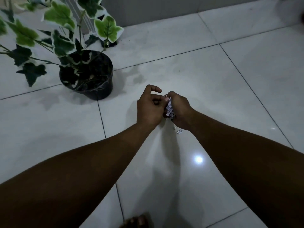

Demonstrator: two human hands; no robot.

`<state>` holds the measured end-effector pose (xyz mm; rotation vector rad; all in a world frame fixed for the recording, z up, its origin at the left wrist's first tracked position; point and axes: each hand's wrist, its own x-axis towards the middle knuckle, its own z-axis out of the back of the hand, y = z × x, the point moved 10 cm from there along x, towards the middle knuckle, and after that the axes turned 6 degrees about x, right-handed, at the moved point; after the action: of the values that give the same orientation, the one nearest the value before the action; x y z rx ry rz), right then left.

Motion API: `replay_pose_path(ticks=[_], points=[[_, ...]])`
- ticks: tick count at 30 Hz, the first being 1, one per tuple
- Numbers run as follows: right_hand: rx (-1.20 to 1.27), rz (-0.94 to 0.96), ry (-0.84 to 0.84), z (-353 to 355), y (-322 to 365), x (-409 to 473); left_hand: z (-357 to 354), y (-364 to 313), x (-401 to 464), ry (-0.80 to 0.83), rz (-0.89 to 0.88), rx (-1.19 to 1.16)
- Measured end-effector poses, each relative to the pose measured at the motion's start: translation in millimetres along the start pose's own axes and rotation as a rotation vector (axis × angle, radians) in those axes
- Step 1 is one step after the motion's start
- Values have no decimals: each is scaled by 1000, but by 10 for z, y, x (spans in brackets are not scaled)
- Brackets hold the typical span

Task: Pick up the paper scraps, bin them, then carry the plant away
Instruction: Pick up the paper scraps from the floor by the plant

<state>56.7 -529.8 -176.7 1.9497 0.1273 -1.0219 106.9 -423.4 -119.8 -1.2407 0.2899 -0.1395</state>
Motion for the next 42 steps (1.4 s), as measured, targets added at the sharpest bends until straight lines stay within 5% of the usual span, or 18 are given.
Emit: replay_pose_path(ticks=[4,11,16,22,35,42], points=[[17,-25,27,29,-30,17,-16,-102,19,36,-52,103],[-370,184,-67,312,195,51,-223,-295,-72,178,-188,338],[-454,254,-230,674,338,89,-187,-263,28,146,-243,502],[-633,377,-363,1025,514,5,-498,253,-208,425,-157,865],[-856,445,-474,1424,570,-188,-872,185,-672,507,-502,953],[-940,449,-414,1320,505,-160,-974,173,-602,503,-476,946]])
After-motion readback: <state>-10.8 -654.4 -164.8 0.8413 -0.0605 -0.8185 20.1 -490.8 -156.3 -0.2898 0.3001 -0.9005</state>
